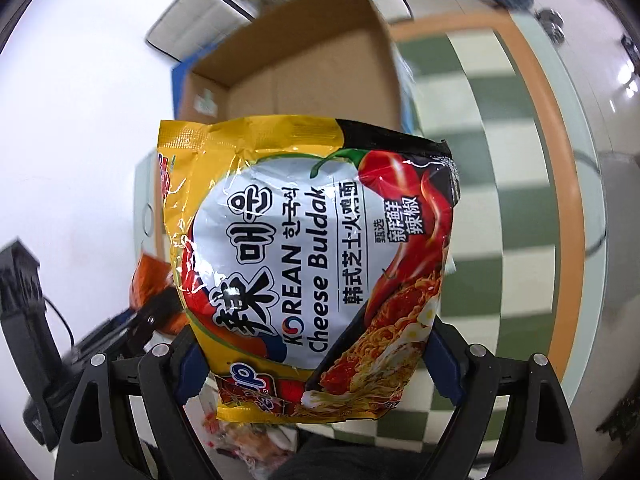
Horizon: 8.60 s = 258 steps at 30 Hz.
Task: Organize snacks
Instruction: 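Carry both bags into the cardboard box and open both tools, then grasp the yellow bread bag with right tool while left tool grasps white wafer pack, then carry both packs into the box and open both tools, then grasp the watermelon gum bag with right tool while left tool grasps panda-print bag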
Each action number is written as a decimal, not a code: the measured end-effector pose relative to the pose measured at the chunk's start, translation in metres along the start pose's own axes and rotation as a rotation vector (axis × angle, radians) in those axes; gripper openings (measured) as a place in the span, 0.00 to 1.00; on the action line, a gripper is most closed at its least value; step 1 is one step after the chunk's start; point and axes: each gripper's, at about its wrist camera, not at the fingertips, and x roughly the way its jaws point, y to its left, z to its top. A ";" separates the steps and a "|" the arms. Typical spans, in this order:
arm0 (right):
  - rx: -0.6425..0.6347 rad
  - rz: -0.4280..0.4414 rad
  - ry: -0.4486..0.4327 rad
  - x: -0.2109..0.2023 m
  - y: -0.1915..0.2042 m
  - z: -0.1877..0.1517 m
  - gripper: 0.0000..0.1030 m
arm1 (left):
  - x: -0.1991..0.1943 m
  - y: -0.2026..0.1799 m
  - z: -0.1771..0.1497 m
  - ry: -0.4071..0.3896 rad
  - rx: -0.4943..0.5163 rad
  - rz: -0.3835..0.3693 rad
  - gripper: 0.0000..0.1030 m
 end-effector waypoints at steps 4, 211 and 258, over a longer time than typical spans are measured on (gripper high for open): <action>-0.011 -0.045 -0.048 -0.008 0.016 0.043 0.88 | 0.020 0.001 0.075 0.021 0.058 0.007 0.41; 0.018 -0.175 -0.117 0.013 0.042 -0.017 0.94 | 0.014 0.037 0.080 -0.024 0.118 -0.068 0.94; 0.137 -0.317 0.198 0.183 -0.023 -0.112 0.53 | 0.194 0.055 -0.093 0.374 -0.089 -0.014 0.48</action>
